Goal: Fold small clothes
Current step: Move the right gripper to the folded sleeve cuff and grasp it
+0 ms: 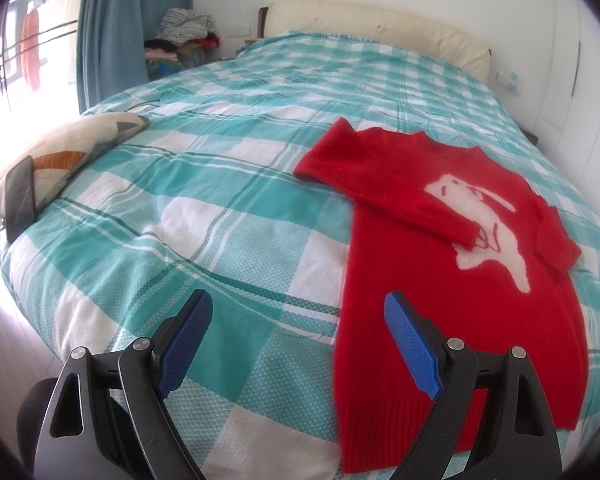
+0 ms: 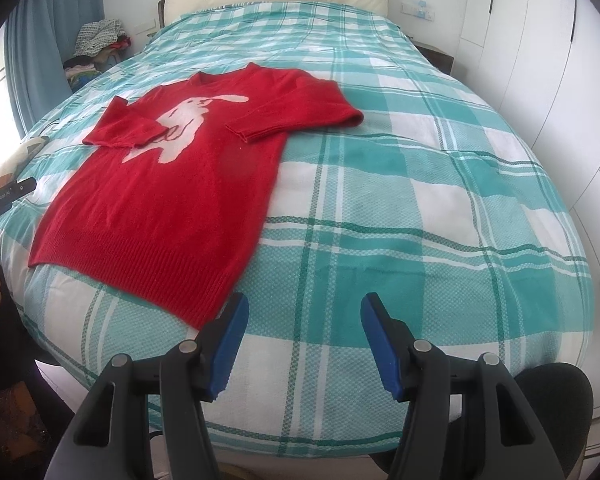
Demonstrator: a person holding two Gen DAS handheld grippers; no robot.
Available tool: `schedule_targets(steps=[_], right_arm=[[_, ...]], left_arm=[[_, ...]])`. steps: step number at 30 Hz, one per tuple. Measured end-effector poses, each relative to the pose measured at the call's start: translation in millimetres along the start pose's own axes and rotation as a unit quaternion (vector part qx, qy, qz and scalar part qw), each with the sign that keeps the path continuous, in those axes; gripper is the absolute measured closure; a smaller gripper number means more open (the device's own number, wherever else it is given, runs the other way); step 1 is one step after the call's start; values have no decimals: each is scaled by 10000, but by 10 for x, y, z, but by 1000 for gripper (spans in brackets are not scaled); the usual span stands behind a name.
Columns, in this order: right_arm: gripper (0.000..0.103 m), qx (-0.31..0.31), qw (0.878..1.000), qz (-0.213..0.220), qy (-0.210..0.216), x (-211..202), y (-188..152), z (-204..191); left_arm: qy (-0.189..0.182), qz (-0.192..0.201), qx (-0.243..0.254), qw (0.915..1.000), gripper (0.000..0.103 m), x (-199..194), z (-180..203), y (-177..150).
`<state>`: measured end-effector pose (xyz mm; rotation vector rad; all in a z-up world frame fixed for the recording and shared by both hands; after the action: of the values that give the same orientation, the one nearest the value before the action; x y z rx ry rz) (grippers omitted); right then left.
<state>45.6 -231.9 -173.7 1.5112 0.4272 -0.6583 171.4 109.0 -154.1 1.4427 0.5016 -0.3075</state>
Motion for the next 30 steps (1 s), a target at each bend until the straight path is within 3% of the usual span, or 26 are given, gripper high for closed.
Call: schedule_targets(steps=[20, 23, 27, 30], right_arm=[[45, -182, 9997, 157, -16, -56, 96, -10], [45, -613, 9976, 305, 48, -1, 306, -24], [44, -1370, 9862, 869, -339, 150, 889, 38], [42, -1677, 9819, 873, 143, 435, 1145, -208]], left_arm=[[116, 130, 14, 9998, 14, -66, -53, 28], [117, 137, -39, 9998, 14, -64, -81, 34], [127, 125, -134, 9998, 14, -50, -100, 39], [175, 123, -77, 9997, 14, -42, -105, 31]])
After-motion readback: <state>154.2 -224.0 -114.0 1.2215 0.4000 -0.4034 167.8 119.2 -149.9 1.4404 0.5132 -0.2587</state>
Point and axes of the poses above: each gripper's, at about its wrist camera, not at the fingertips, and x roughly the way its jaws point, z to its right, y to its top, the point moved 9 cm from there along x, roughly the way its jaws point, and after that the axes turned 13 degrees about z, right-handed, at the moved point
